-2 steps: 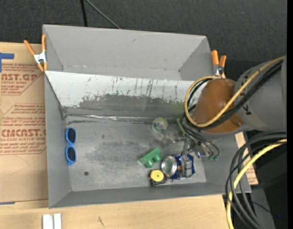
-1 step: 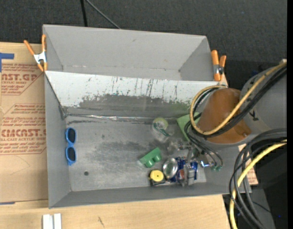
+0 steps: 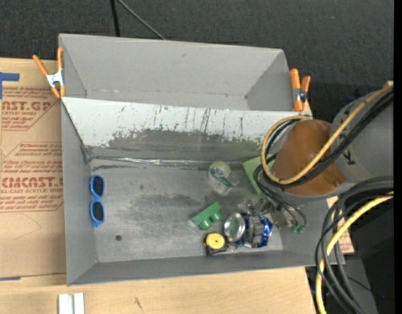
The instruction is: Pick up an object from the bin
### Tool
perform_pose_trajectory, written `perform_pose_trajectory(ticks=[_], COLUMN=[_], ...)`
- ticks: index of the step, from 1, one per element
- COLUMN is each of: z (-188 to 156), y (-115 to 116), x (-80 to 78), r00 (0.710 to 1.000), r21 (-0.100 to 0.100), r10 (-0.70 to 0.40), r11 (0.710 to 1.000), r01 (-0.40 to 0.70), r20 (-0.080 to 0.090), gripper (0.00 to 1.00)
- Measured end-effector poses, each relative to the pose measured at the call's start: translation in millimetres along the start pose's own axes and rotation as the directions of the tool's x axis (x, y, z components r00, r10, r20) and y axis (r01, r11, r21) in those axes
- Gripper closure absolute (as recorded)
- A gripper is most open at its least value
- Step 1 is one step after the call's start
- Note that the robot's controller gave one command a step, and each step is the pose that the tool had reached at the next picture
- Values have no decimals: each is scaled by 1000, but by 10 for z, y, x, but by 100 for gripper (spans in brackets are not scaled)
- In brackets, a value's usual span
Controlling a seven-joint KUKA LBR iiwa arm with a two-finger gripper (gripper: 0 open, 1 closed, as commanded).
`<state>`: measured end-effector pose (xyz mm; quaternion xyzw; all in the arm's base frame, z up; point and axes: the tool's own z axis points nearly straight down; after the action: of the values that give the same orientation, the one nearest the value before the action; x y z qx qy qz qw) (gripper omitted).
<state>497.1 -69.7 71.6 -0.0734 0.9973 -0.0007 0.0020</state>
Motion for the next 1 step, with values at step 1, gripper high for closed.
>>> perform_pose_trajectory(ticks=[1], z=[-1218], y=[-368], x=[-52], r00=[1000], r21=[2], r10=[-6], r11=[1000], r01=[6], r20=[3], gripper=[100])
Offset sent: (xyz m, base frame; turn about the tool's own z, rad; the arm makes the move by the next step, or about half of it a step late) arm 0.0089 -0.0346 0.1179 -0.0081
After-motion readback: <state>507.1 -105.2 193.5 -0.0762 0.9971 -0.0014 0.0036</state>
